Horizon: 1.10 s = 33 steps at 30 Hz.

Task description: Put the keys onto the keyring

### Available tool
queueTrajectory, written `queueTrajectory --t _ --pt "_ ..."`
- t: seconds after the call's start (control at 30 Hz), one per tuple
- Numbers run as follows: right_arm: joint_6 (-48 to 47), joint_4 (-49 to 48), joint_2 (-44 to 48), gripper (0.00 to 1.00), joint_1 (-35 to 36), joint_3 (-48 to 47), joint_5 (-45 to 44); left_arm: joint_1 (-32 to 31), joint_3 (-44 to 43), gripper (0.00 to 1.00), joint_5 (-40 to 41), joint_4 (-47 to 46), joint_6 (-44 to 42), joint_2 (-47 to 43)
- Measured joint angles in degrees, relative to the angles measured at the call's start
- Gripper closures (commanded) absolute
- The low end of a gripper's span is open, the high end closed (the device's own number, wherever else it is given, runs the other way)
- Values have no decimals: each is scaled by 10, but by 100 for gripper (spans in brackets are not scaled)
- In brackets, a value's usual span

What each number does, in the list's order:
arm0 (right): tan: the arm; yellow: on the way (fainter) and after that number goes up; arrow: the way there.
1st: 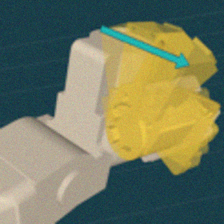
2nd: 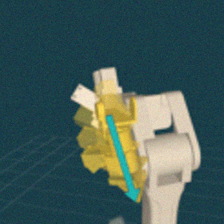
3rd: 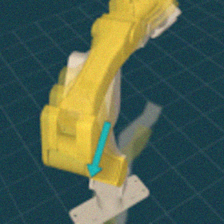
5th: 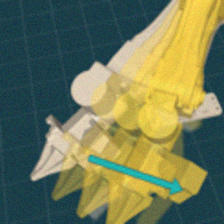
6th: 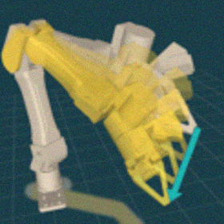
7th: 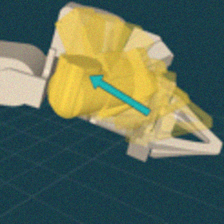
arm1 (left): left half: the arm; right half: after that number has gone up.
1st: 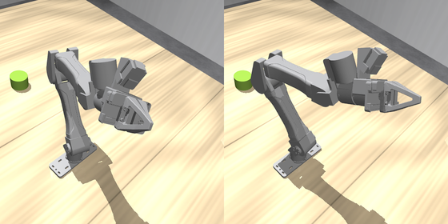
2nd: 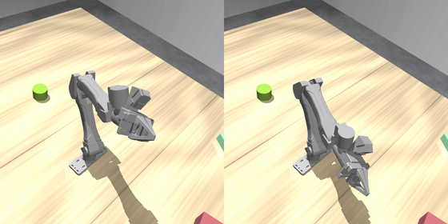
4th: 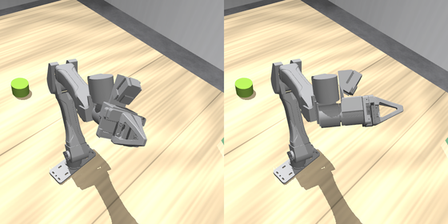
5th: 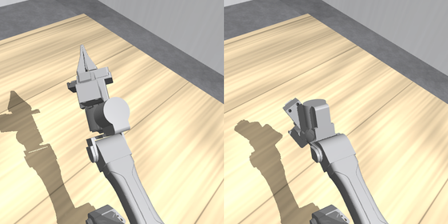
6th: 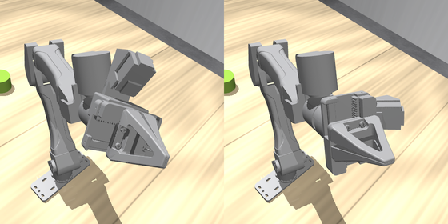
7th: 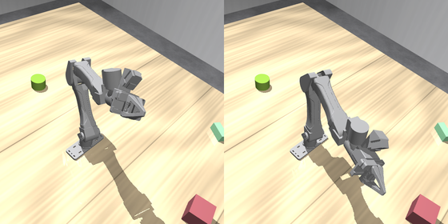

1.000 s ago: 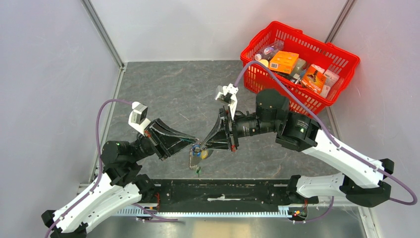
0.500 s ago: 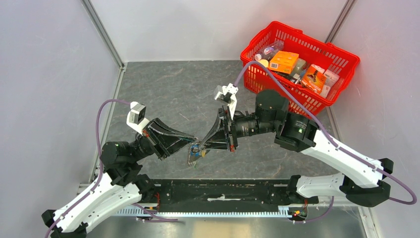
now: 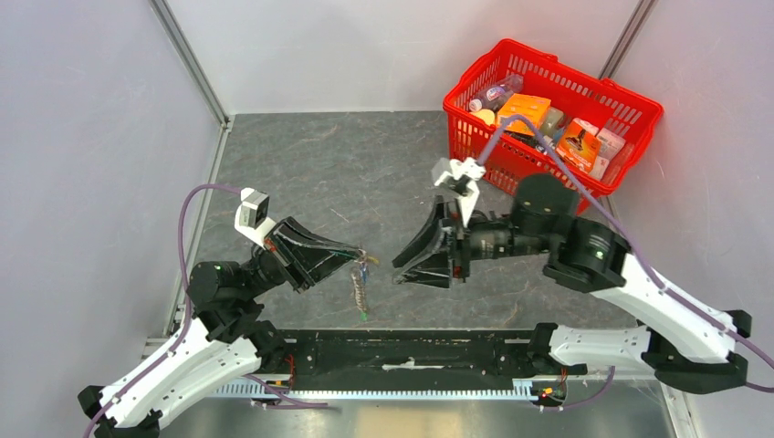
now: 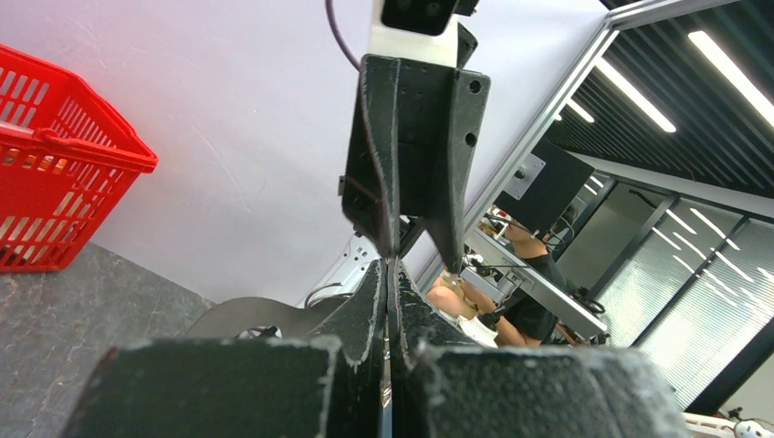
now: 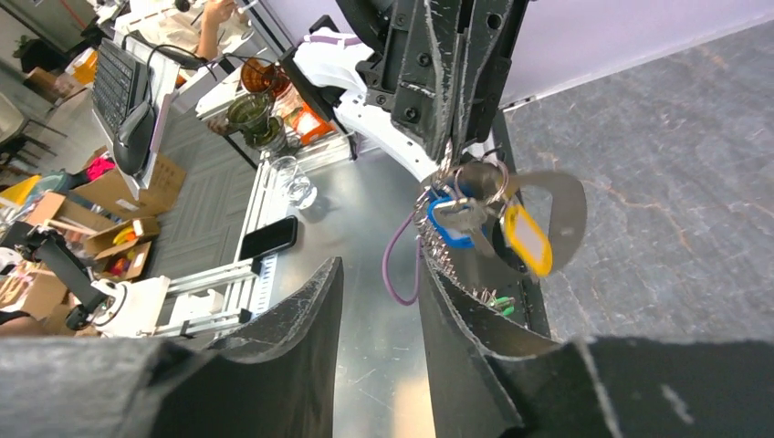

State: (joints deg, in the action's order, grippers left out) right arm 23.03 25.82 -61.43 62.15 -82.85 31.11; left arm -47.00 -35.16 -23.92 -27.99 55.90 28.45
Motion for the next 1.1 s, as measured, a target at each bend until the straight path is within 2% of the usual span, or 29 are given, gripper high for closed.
queueTrajectory --t 0.23,0.6,1.1 --pt "-8 22 61 47 0 12 -30 0 1 98 17 4 0 -3" --pt "-17 70 56 37 0 53 -90 0 1 98 99 74 0 -1" --pt "3 122 61 34 0 110 -238 0 -3 98 212 202 -20 38"
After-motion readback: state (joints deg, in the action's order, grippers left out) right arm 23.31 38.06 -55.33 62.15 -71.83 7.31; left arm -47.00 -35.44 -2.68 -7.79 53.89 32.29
